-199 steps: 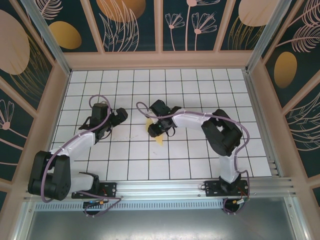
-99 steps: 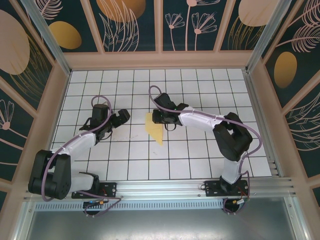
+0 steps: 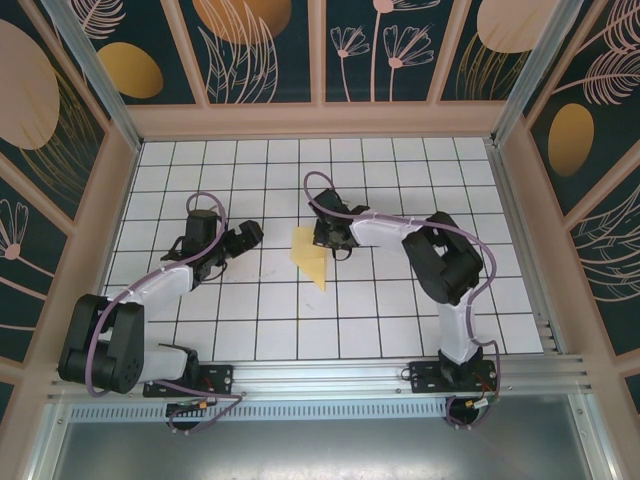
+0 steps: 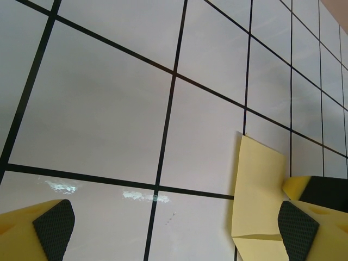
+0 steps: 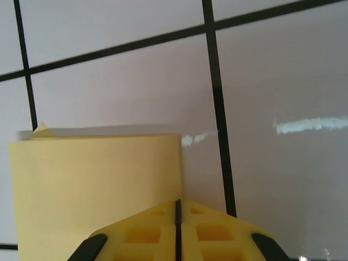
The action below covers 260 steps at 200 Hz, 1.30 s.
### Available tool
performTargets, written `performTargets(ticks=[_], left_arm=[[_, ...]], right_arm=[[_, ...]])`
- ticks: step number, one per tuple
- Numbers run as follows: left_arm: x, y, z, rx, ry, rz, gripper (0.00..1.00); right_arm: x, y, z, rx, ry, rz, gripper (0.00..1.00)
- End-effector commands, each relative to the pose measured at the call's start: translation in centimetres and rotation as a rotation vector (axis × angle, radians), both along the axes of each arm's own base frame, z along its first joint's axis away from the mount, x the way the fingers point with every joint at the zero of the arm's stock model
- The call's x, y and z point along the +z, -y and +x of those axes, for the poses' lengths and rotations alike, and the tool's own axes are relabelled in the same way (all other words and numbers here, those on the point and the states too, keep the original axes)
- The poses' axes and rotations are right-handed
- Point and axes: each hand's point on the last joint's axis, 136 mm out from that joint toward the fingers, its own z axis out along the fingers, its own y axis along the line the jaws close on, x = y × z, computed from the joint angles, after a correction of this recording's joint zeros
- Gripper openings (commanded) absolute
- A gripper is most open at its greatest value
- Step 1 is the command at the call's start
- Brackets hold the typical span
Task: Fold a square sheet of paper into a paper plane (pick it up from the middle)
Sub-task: Move the paper to the center of the table, then fold the wing for the fifth time at the center of the table.
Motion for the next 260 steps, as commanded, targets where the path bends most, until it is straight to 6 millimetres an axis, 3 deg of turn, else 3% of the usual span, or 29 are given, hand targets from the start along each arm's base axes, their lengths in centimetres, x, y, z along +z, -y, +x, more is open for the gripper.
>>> performTargets(ticks=[1,50,86,140,189,206,260], left_arm=[[-0.2,0.3,-0.1,-0.011,0.005,-0.026,0.98],[-0.2,1.8,-0.6,-0.069,-0.003,-0.092,0.94],[0.0,4.9,-1.3,-0.162,-0.007,-0.18,0.87],[-1.2,9.6,-2.0,-0.237,-0.071,-0.306,0.7],[-2.6,10.2,-2.1,-0.213,-0.118,-0.309,0.53],[-3.0,10.3,-2.1,-0.209,-0.132,-0.302,0.48],[-3.6,10.1,-2.0,-0.203,-0.139,-0.264,0.44]], right_arm=[[0.9,-1.6,1.5,0.072,0.042,0.01,0.1],[-1.0,-2.5,1.9,0.188,0.025,-0.016,0.08],[-1.0,-3.4,1.6,0.273,0.038,0.001,0.08],[-2.0,-2.3,1.7,0.239,0.01,0.002,0.06],[-2.3,-1.4,1.6,0.194,-0.02,0.056,0.01],[-0.9,-2.1,1.7,0.207,-0.004,0.112,0.01],[7.5,-2.9,2.7,0.216,0.159,0.191,0.15]])
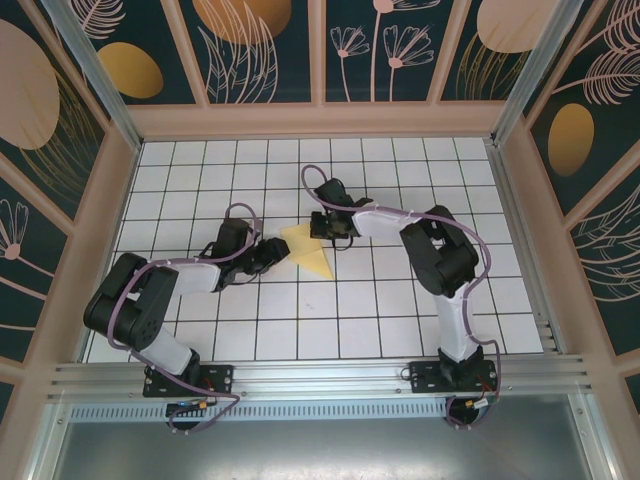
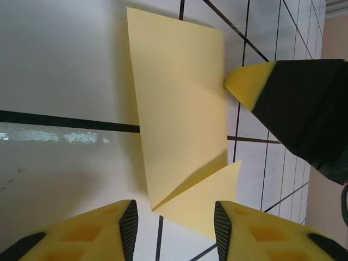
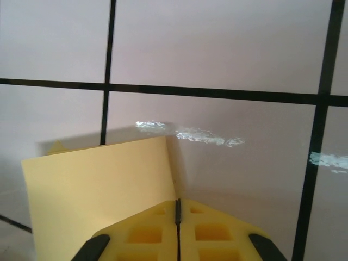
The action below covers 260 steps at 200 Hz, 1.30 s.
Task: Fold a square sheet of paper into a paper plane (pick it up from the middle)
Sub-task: Fold the wing for the fifth time at the center of the table.
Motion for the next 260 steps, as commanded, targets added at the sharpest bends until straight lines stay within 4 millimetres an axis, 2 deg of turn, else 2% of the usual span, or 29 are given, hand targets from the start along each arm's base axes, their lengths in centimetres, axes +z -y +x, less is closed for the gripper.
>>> performTargets(ticks=[1,27,68,110,142,204,260], left_arm=[[0.1,0.1,0.6,0.006,0.015,0.017,0.44],[0.0,0.1,0.6,0.006,0.016,0.019,0.43],[-0.2,0.1,0.6,0.001,0.015,0.023,0.43],[-0.4,0.1,0.5,-0.003,0.01,0.023,0.43],[-0.5,0.3,0.3,-0.014,0.004,0.014,0.44],[-0.2,1.7,0.3,-0.055,0.003,-0.035,0.47],[0.3,2.7,0.7,-0.075,0.006,-0.087,0.41]], right_arm=[[6.2,-0.4,0.8,-0.011,0.119,0.085,0.15],[6.5,-1.2,0.2,0.024,0.122,0.085,0.19],[3.9,-2.7,-0.5,0.077,0.052,0.091,0.19],[0.8,-1.9,0.2,0.044,0.001,0.062,0.18],[-0.7,-1.2,0.6,0.013,-0.029,0.064,0.16],[-2.0,-0.5,0.2,-0.011,-0.08,0.092,0.13],[-2.4,-0.4,-0.1,-0.014,-0.097,0.107,0.12]])
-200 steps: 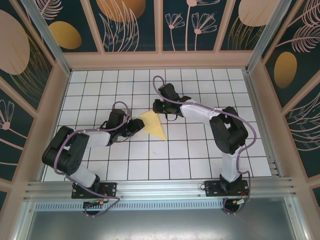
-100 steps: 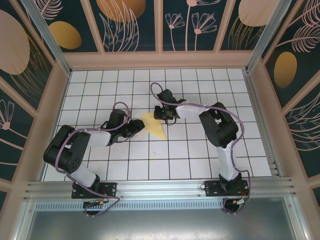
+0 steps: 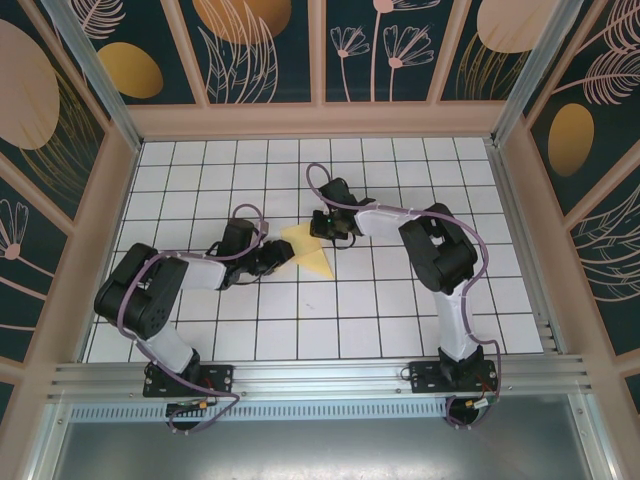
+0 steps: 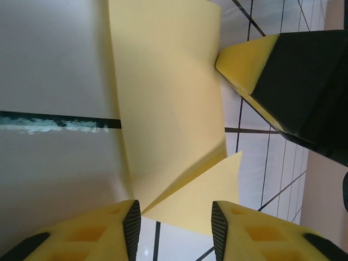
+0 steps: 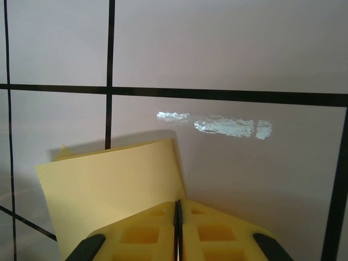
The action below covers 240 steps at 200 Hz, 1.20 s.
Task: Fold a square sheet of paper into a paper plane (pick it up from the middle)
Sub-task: Fold the wing for the fifth time at the center of the table.
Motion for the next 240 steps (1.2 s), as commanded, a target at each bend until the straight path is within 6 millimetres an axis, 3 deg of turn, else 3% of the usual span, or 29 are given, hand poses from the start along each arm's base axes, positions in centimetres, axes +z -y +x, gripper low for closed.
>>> performTargets(ticks=[1,42,65,108,163,240], left_arm=[[1.4,1.3,0.8,-0.025,0.033,-0.058,0.41],[1.4,1.4,0.9,-0.02,0.034,-0.071,0.35],[1.3,1.2,0.9,-0.013,0.026,-0.06,0.37],[0.4,-1.0,0.5,0.047,0.018,0.077,0.46],[0.8,0.7,0.4,0.012,-0.003,-0.026,0.5],[1.1,1.6,1.0,0.006,-0.012,-0.044,0.5]], right_arm=[[-0.9,0.2,-0.3,-0.007,-0.027,0.02,0.12],[-0.2,0.1,0.0,-0.007,-0.015,0.039,0.12],[-0.3,0.3,0.1,-0.009,-0.017,0.038,0.12],[-1.4,1.2,-0.1,-0.039,-0.039,0.025,0.1],[-1.6,1.8,0.0,-0.067,-0.059,0.066,0.09],[-1.2,2.1,0.0,-0.077,-0.064,0.11,0.1]])
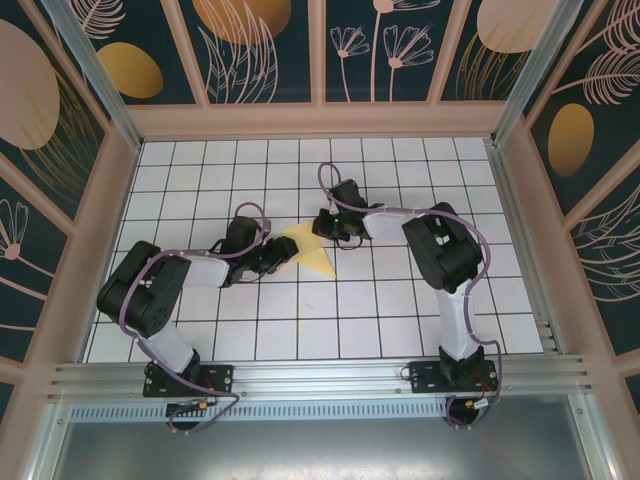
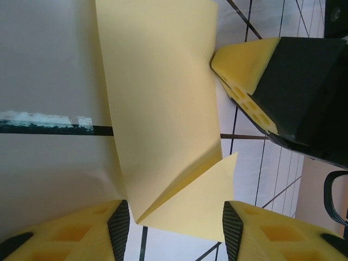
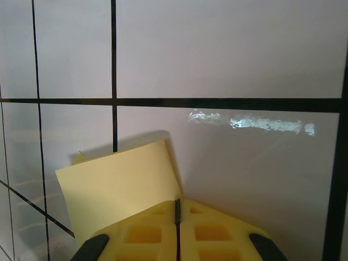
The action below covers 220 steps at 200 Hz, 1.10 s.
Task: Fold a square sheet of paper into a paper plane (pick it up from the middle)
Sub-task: Fold the wing for the fifth time at the center of the table.
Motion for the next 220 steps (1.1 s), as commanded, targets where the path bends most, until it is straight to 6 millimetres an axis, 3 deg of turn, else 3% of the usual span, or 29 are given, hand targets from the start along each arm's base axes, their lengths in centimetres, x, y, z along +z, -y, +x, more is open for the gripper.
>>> performTargets(ticks=[1,47,50,110,116,157,220], left_arm=[[1.0,1.0,0.6,-0.015,0.017,-0.036,0.5],[2.0,1.6,1.1,-0.02,0.035,-0.08,0.46],[1.1,1.6,1.0,-0.019,0.015,-0.073,0.45],[-0.5,0.2,0.3,0.029,-0.038,-0.004,0.49],[0.3,0.2,0.4,0.037,-0.022,-0.01,0.5],[0.2,0.1,-0.4,0.079,-0.074,-0.054,0.5],[0.0,0.7,0.2,0.103,-0.107,-0.068,0.48]], right_arm=[[-1.0,1.7,-0.5,-0.036,-0.038,-0.04,0.1],[-0.8,1.7,-0.6,-0.026,-0.03,-0.036,0.1],[-0.8,1.6,-0.6,-0.025,-0.029,-0.036,0.1],[-0.8,1.8,-0.6,-0.025,-0.024,-0.041,0.1],[-0.7,1.8,-0.5,-0.026,-0.022,-0.04,0.1],[-0.9,1.8,-0.6,-0.03,-0.023,-0.042,0.1],[-1.1,1.9,-0.7,-0.03,-0.026,-0.046,0.1]])
